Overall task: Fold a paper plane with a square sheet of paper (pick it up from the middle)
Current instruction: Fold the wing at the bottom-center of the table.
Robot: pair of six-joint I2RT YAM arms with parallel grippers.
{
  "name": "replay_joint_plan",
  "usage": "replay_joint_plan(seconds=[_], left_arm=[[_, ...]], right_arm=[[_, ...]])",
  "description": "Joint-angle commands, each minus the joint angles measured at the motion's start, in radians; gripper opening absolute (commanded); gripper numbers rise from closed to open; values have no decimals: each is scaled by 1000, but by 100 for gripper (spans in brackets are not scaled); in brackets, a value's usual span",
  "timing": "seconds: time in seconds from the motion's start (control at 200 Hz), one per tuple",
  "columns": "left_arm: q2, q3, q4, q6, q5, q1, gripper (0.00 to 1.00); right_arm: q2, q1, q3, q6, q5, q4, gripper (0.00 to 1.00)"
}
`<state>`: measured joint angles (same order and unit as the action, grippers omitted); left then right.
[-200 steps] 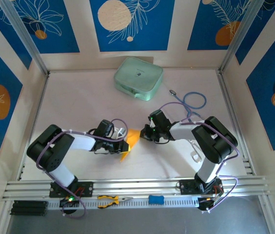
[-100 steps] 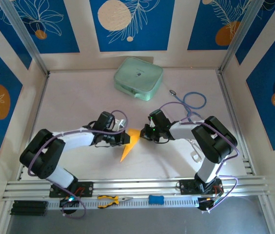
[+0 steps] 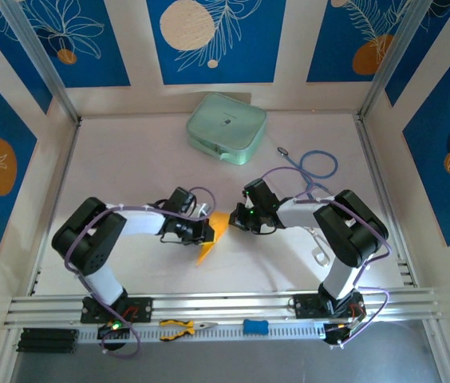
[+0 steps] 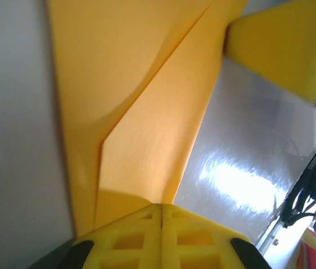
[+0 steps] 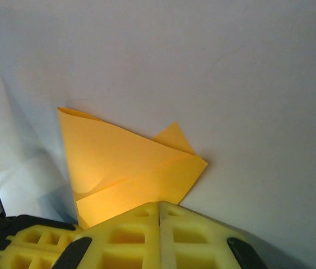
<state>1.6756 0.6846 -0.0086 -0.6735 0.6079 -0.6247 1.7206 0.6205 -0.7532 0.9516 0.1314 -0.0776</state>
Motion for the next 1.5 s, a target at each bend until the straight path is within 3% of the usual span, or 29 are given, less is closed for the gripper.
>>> replay_joint_plan(seconds=[0.0, 0.69, 0.86, 0.99, 1.16, 1.37, 1.495], left_arm=[[-11, -78, -87, 21, -45, -10, 2], [-12, -117, -10, -3, -27, -12, 0], [-9, -117, -2, -4, -24, -10, 0], [-15, -115, -3, -4, -24, -9, 0], [-44, -121, -6, -6, -3, -10, 0], [-103, -175, 37, -41, 78, -12, 6], [-164, -222, -3, -54, 65, -20, 7]], right_arm=[[24, -11, 17, 6, -73, 144, 1], [-139, 24, -17, -78, -6, 70, 6], [-92, 78, -25, -70, 40, -7, 8], [-33, 100, -19, -25, -1, -10, 6], [14, 61, 54, 42, -23, -65, 4], [8, 26, 83, 47, -40, -30, 3], [6, 22, 70, 36, -42, -2, 3]])
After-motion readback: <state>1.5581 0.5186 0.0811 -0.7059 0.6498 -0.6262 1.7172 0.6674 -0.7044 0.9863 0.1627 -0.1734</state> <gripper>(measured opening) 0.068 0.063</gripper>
